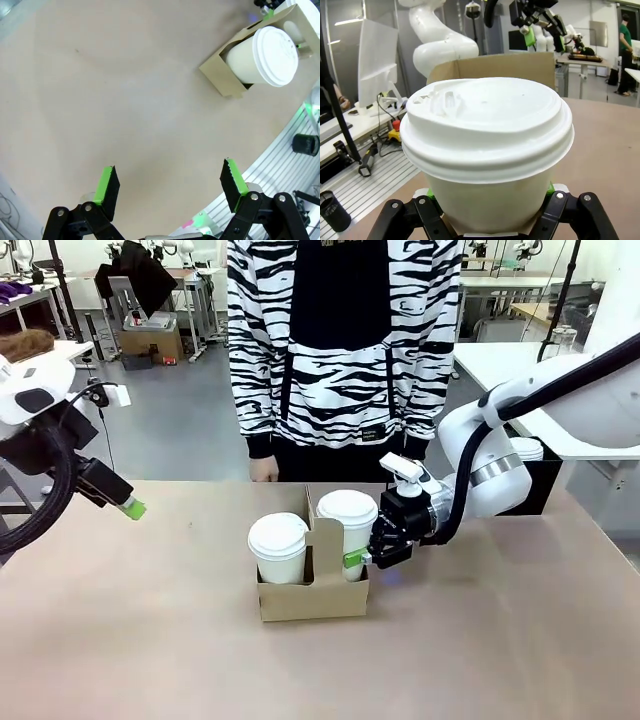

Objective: Pour a drink into a cup and package it in a carrier.
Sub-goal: Insert the held 600 ml Paper Cup into the Cup Carrier.

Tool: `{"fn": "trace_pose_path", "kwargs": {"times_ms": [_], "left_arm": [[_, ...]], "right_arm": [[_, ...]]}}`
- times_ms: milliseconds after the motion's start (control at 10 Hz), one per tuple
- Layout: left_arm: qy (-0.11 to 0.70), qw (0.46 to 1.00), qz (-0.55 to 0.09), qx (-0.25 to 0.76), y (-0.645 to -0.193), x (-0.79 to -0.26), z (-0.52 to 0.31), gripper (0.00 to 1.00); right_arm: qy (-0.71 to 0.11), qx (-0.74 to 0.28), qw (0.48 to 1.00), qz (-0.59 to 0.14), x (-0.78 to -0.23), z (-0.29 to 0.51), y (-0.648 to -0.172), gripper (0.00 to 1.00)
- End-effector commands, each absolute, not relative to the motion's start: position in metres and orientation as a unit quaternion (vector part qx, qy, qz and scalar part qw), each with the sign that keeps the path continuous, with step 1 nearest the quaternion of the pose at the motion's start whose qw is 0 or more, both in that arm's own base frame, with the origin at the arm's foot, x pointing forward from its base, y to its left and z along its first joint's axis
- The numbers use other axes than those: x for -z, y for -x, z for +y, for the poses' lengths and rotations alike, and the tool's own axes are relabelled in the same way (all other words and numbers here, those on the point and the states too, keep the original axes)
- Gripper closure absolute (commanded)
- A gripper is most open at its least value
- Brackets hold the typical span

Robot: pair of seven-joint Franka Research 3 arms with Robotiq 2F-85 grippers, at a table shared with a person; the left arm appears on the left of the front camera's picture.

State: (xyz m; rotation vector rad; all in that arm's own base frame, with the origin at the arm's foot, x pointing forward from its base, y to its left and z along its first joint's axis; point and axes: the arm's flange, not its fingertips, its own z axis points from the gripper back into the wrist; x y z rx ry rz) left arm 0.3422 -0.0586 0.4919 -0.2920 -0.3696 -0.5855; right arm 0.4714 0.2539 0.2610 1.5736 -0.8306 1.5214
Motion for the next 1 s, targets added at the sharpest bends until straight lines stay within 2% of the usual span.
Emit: {"fn": "trace_pose_path", "kwargs": {"times_ms": [0, 200, 300, 900], "left_arm": [[0.146, 0.929, -0.179, 0.290, -0.340, -0.493, -0.057, 0.00], [0.146, 0.929, -0.179, 0.290, -0.340, -0.493, -0.057, 0.00], [0.146, 0.929, -0.179, 0.290, -0.340, -0.493, -0.057, 0.00], [0.146, 0.929, -0.179, 0.290, -0.340, -0.493, -0.057, 0.00]], "right_arm": [[-0.620, -0.611, 0.383, -0.311, -0.260, 0.259, -0.477, 0.20], [-0.615, -0.617, 0.385, -0.305, -0.257, 0.260, -0.479, 0.20], [-0.611, -0.620, 0.387, -0.304, -0.255, 0.260, -0.479, 0.00], [-0.552, -0.645, 0.415, -0.328, -0.285, 0.225, -0.482, 0.00]]}}
